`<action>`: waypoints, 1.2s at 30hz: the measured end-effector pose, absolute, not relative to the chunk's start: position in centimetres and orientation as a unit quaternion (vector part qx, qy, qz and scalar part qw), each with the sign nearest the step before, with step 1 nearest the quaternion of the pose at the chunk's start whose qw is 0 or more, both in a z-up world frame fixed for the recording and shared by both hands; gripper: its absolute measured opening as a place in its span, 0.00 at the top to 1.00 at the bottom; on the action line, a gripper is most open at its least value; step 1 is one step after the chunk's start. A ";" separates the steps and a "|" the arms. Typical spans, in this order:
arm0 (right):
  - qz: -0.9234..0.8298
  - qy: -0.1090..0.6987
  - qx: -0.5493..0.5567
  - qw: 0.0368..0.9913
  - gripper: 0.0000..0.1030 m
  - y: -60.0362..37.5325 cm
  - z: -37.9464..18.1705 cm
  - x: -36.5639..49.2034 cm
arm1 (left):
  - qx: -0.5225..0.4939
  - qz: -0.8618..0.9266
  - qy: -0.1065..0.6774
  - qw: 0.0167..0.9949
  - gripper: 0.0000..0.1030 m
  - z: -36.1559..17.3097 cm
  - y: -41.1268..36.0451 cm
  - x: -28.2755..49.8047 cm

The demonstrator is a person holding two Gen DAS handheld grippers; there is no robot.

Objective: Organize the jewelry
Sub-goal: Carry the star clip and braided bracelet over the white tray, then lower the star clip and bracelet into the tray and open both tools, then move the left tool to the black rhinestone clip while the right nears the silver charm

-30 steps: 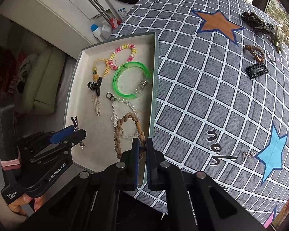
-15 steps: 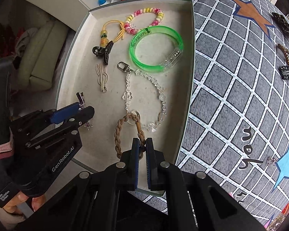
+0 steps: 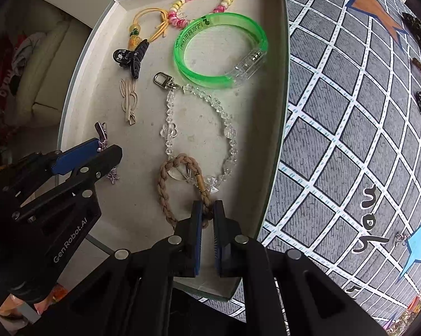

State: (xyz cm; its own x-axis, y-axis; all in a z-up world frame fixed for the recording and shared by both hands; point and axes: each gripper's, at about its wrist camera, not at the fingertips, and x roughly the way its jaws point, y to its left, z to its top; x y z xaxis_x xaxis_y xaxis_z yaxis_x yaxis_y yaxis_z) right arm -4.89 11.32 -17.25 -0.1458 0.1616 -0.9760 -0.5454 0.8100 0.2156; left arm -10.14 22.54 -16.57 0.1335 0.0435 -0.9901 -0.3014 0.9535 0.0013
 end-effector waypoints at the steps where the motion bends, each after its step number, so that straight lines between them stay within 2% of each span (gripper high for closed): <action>1: 0.278 0.705 -0.136 0.638 0.89 11.3 -17.2 -4.9 | -0.099 0.117 0.649 0.745 0.70 -16.5 22.5 -10.1; 3: 0.280 0.704 -0.135 0.638 0.77 11.6 -17.2 -5.0 | -0.101 0.117 0.650 0.744 0.70 -16.5 22.4 -10.2; 6: 0.287 0.696 -0.130 0.645 0.67 11.4 -16.6 -4.9 | -0.100 0.116 0.651 0.744 0.70 -16.5 22.4 -10.2; 13: 0.286 0.665 -0.136 0.676 0.66 10.8 -13.3 -4.4 | -0.095 0.121 0.653 0.742 0.70 -16.3 22.4 -9.8; 16: 0.279 0.654 -0.133 0.691 0.62 10.0 -11.8 -4.5 | -0.090 0.122 0.651 0.744 0.70 -15.8 22.2 -9.6; 23: 0.245 0.659 -0.100 0.704 0.61 6.6 -10.4 -3.1 | -0.078 0.120 0.653 0.744 0.70 -15.2 21.0 -9.1; 24: 0.238 0.660 -0.093 0.706 0.61 5.8 -10.3 -3.0 | -0.075 0.119 0.654 0.744 0.46 -15.1 20.8 -9.0; 26: 0.225 0.663 -0.082 0.709 0.60 4.5 -10.2 -2.7 | -0.068 0.127 0.645 0.751 0.09 -14.4 20.3 -8.9; 33: 0.176 0.676 -0.041 0.715 0.56 -0.8 -10.3 -1.7 | -0.052 0.117 0.643 0.755 0.09 -13.3 19.4 -8.6; 34: 0.166 0.677 -0.035 0.716 0.54 -1.6 -10.3 -1.7 | -0.049 0.116 0.642 0.757 0.09 -13.1 19.2 -8.5; 36: 0.150 0.678 -0.022 0.720 0.42 -3.2 -10.4 -1.6 | -0.040 0.115 0.639 0.760 0.00 -12.7 18.8 -8.4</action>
